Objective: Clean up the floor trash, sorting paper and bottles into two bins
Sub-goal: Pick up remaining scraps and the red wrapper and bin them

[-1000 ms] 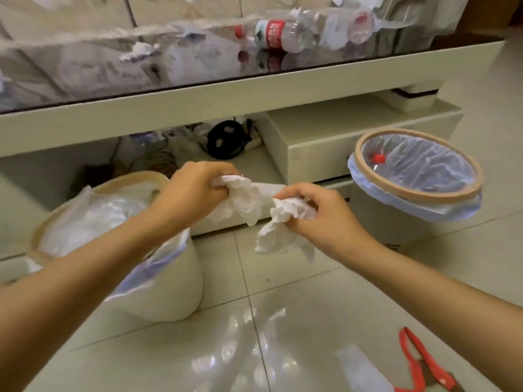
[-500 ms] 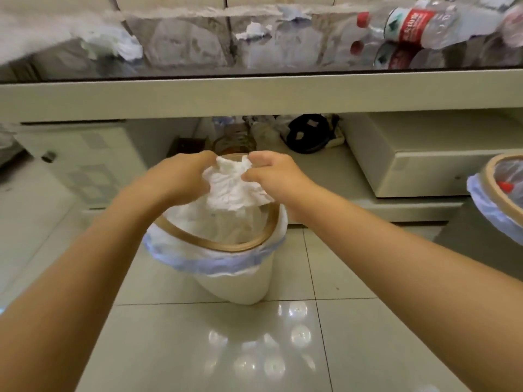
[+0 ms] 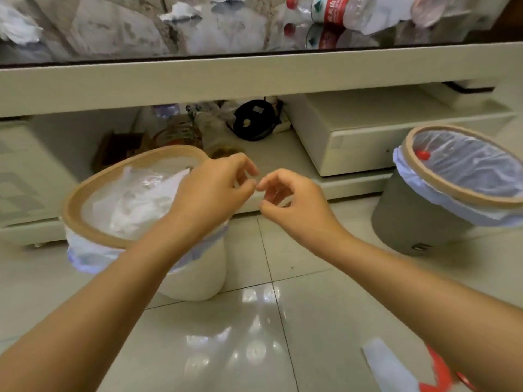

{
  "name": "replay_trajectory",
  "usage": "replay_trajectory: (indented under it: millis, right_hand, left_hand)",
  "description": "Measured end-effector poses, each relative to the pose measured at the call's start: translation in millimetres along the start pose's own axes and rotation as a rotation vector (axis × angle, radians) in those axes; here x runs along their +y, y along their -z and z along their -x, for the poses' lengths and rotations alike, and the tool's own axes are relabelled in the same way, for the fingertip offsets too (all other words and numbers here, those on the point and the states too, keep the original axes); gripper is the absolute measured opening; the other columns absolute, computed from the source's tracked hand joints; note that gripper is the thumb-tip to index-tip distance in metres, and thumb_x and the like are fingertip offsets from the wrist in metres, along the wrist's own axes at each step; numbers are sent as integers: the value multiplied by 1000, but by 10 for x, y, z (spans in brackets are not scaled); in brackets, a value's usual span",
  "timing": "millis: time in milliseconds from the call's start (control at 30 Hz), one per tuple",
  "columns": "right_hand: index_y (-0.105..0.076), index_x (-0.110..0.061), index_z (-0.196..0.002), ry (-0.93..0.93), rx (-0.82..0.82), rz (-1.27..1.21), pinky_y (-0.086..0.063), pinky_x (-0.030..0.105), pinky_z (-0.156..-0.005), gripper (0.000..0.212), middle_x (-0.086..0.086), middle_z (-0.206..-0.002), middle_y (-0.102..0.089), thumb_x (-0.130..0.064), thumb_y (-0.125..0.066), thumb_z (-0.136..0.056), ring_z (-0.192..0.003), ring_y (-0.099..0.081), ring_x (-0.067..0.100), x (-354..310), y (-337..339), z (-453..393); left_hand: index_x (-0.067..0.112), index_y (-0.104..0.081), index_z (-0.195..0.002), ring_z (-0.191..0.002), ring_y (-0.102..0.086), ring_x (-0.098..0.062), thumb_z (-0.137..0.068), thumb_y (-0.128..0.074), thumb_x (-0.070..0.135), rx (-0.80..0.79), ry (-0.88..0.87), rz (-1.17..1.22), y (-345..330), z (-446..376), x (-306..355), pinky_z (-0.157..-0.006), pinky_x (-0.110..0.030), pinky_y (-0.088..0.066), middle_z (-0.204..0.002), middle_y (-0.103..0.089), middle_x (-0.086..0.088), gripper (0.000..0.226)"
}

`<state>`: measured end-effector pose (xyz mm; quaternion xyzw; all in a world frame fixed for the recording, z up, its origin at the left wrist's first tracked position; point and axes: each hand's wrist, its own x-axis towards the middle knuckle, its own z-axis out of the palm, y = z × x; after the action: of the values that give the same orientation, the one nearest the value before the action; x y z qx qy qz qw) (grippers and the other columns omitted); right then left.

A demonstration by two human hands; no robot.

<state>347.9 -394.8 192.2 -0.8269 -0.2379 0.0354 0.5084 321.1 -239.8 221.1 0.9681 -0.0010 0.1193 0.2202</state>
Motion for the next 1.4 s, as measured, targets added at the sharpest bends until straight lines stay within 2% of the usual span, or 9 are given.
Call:
replay_trajectory:
  millis: [267,367,633,867,933,1000,1133,1233,1400]
  right_hand:
    - [-59,-33,-87,-429,150,390,-51,40,-70,21,-10,-83,-59,-18,-66,-73,-72,-57,11,1353,1271,1433]
    - [-59,-37,-88,-613,156,469,-51,40,-72,26,-12,-86,-58,-18,-67,-73,-74,-57,10,1708,1641,2052]
    - [-55,-37,-117,-873,126,496,-46,27,-82,47,-10,-114,-50,-32,-74,-75,-102,-54,10,2418,1733,2907]
    - [-24,-40,-144,-1058,20,329,-38,43,-106,113,-2,-146,-27,-67,-71,-45,-134,-31,23,2852,1404,2921]
    - [-28,-37,-142,-1050,37,328,-38,39,-105,106,-1,-139,-29,-57,-79,-51,-130,-29,24,2899,1301,2881]
    - [-41,-32,-136,-981,110,309,-41,31,-100,89,-2,-123,-37,-37,-83,-57,-120,-38,20,2890,1200,2826]
    - [-50,-27,-127,-879,63,38,-45,11,-74,69,-2,-107,-48,-14,-79,-66,-88,-52,1,2778,934,2729]
    - [-54,-21,-114,-868,65,-299,-51,26,-75,53,-3,-98,-64,4,-72,-71,-83,-59,11,2705,797,2666]
    - [-64,-10,-96,-988,169,-495,-54,24,-75,34,14,-97,-67,16,-66,-74,-82,-64,15,2670,879,2603]
  left_hand:
    - [32,-52,-119,-84,-60,-10,-92,-54,41,-445,-275,-28,-1501,27,1008,-73,-32,-53,-97,-63,13,29]
    - [32,-48,-125,-94,-58,-12,-90,-54,42,-632,-375,-51,-2099,197,1365,-69,-27,-42,-107,-63,12,37]
    - [28,-26,-142,-117,-47,-24,-68,-78,46,-1048,-560,-192,-3187,850,1714,-81,-34,-41,-135,-39,1,92]
    - [23,-35,-129,-105,-52,-22,-73,-73,23,-1046,-486,-108,-3554,979,1519,-80,-35,-47,-125,-49,2,68]
    - [24,-34,-129,-105,-53,-21,-76,-69,17,-976,-465,16,-3576,966,1526,-83,-36,-49,-129,-48,5,64]
    - [29,-24,-137,-116,-45,-19,-73,-74,20,-862,-597,21,-3614,951,1523,-83,-34,-47,-137,-36,5,82]
    - [37,-9,-146,-136,-21,-17,-62,-82,30,-778,-726,16,-3749,915,1461,-98,-32,-36,-154,-17,2,111]
    - [27,-36,-140,-129,-34,-18,-77,-68,27,-821,-731,12,-3756,913,1435,-90,-30,-38,-144,-34,6,70]
    - [14,-54,-106,-103,-52,-22,-88,-54,22,-861,-674,12,-3641,1000,1333,-74,-36,-46,-113,-53,-3,20]
